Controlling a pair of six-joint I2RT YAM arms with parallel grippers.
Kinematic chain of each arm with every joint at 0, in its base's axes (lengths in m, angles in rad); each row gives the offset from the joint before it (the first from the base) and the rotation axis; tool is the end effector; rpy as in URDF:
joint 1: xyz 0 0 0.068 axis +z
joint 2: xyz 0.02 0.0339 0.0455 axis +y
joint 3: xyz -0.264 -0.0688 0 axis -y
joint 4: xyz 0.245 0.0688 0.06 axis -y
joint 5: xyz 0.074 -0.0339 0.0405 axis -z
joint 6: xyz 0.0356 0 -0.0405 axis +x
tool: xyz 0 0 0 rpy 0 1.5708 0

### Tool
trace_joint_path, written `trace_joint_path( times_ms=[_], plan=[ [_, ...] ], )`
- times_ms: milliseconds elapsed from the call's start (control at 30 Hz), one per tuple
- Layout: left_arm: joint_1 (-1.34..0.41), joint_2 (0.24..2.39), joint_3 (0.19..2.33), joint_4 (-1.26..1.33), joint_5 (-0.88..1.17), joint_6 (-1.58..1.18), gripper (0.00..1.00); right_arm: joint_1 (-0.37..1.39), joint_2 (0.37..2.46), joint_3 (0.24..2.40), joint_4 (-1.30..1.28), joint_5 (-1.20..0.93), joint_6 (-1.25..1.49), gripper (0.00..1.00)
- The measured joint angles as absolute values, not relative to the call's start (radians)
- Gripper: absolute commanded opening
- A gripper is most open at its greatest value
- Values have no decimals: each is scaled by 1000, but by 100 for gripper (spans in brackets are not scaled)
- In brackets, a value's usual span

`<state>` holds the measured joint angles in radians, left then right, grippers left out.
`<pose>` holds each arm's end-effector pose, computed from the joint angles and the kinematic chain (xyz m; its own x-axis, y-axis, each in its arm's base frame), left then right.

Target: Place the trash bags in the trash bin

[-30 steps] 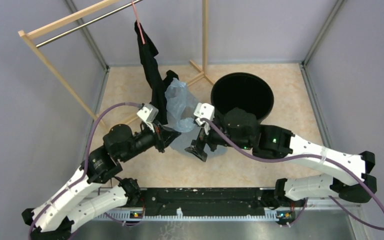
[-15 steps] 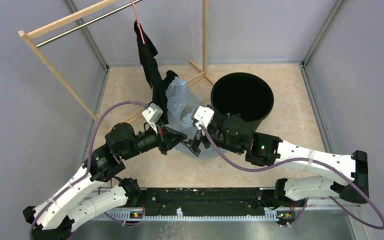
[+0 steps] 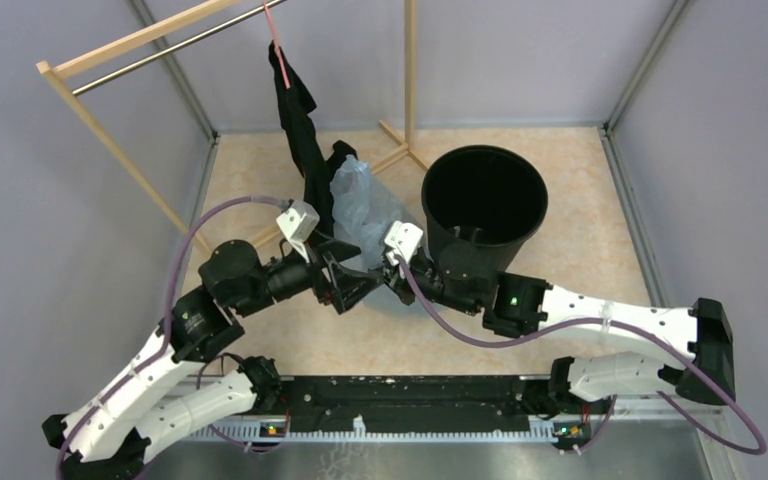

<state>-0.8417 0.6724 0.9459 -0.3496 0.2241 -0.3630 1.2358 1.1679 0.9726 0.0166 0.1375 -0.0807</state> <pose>0.0884 -0.1108 0.3936 -0.3580 -0.1190 -0.9261 0.7998 0.4729 -0.3698 0.0953 0.2591 0.3483 0.0136 -0.2038 -0.9789 -0.8930 0.4380 -0.1036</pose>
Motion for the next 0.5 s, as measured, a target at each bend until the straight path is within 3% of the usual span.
trace_joint_path(
  times_ms=[167,500],
  plan=[
    [-852,670,1040,-420,200,-339,99,1235,1163,963,44,138,-66,0],
    [-852,687,1179,-546,-169,-392,99,1235,1074,889,35,92,-41,0]
  ],
)
